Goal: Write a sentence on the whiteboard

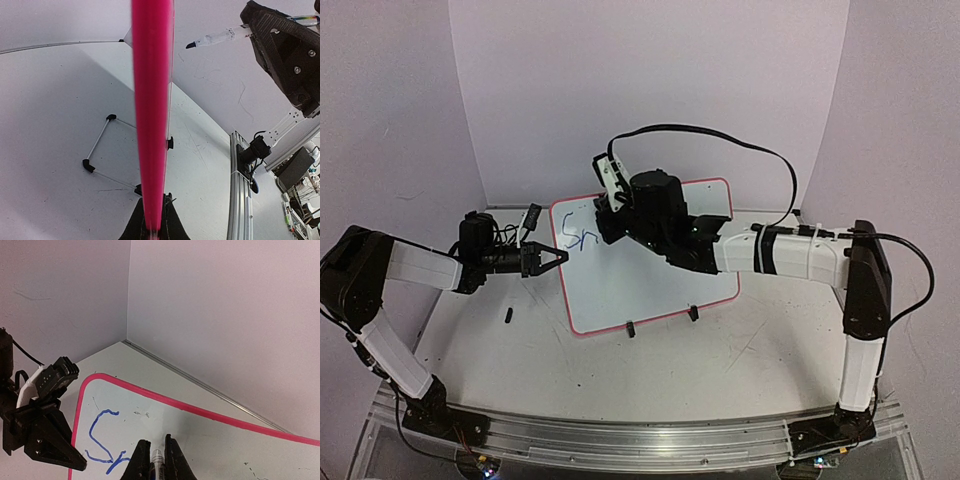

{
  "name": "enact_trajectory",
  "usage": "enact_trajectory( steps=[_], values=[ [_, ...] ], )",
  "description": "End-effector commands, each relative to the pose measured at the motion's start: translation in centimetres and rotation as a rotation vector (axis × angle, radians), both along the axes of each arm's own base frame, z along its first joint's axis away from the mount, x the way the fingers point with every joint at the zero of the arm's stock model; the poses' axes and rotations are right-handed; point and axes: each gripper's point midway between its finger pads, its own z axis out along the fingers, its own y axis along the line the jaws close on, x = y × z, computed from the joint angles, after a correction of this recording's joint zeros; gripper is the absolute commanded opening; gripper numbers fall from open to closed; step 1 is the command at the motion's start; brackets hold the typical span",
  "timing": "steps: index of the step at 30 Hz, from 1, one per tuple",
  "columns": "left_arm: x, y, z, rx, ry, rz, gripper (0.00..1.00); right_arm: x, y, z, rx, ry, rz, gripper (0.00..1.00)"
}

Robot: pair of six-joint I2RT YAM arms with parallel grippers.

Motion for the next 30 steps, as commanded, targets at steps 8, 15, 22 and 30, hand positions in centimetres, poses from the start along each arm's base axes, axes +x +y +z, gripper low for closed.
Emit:
enact_trajectory(
  steps=[8, 15, 22, 30],
  values=[
    [1.8, 0.5, -0.2, 0.033, -0.026, 0.069, 0.0, -2.2, 0.0, -0.4, 0.021, 0.038, 0.098, 0.0],
    [1.7, 0.4, 0.0, 0.03, -0.031, 0.068, 0.0, -1.8, -0.2, -1.0, 0.006, 0.032, 0.067, 0.0],
    [1.7, 0.5, 0.0, 0.031, -0.031, 0.072, 0.0, -0.9, -0.2, -0.7, -0.004, 0.007, 0.019, 0.0],
    [1.7, 0.5, -0.1, 0.033, -0.031, 0.069, 0.0, -0.5, 0.1, 0.2, 0.001, -0.017, 0.018, 0.0]
  ],
)
